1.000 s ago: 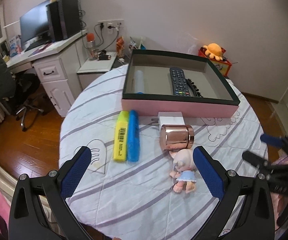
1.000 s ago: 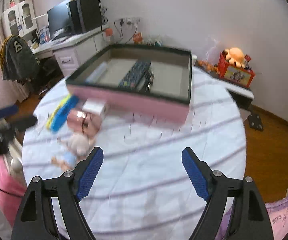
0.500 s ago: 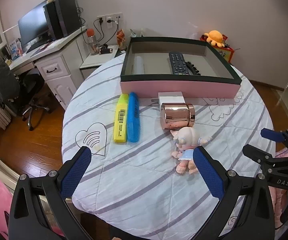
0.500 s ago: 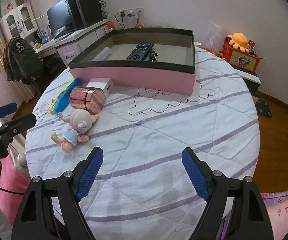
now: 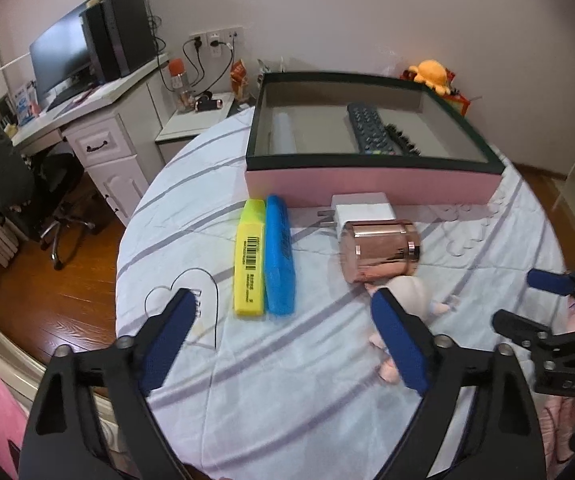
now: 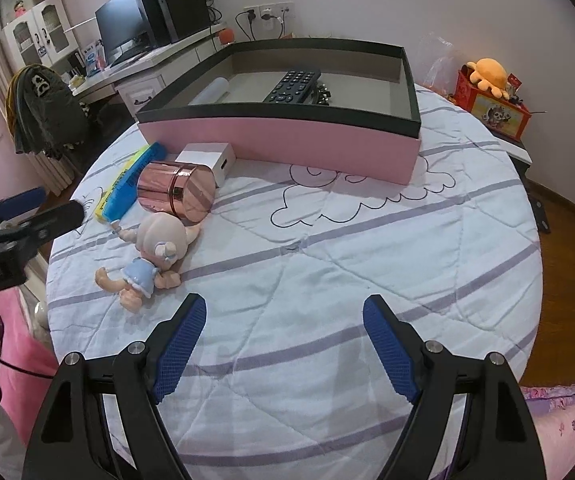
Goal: Organize rigid objects
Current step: 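Move the left tool to the blue highlighter and close on it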
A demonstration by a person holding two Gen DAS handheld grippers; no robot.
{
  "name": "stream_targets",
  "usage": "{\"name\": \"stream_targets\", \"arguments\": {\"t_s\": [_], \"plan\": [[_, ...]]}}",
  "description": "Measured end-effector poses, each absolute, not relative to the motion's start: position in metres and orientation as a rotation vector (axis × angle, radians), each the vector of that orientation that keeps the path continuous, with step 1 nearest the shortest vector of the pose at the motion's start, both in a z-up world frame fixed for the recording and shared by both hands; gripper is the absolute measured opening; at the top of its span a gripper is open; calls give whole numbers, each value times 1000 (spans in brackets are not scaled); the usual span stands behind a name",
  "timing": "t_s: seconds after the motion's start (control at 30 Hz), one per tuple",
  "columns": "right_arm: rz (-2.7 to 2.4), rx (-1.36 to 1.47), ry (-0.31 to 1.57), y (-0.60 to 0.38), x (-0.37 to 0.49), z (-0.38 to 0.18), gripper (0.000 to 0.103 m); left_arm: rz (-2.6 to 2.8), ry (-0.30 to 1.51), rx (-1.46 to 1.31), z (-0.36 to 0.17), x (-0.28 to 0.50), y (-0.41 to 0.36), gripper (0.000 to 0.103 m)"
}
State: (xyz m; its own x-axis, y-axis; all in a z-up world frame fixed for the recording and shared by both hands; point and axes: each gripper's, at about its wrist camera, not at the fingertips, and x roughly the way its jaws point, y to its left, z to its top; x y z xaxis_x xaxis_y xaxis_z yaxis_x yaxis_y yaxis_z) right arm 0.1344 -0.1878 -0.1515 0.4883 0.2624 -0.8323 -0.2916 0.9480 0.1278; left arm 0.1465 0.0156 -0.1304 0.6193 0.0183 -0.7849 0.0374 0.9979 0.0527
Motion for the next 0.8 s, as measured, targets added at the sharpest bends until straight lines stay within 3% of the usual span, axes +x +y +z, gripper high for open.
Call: {"name": "stream_targets", "arguments": {"t_s": [0.23,0.33,0.67,0.8], "plan": [[323,-31,1038,-188,150,-159,82,7,961,91,-152,178,21,63],[323,-34,1046,-187,157,-162,82,2,968,91,-156,188,20,59],[332,-2,1061,-192,170,-165,82,-80,979,74,-162,200,11,20],[331,-1,1066,-192,171,-168,82,-108,988,74,-165,198,7,19]]}}
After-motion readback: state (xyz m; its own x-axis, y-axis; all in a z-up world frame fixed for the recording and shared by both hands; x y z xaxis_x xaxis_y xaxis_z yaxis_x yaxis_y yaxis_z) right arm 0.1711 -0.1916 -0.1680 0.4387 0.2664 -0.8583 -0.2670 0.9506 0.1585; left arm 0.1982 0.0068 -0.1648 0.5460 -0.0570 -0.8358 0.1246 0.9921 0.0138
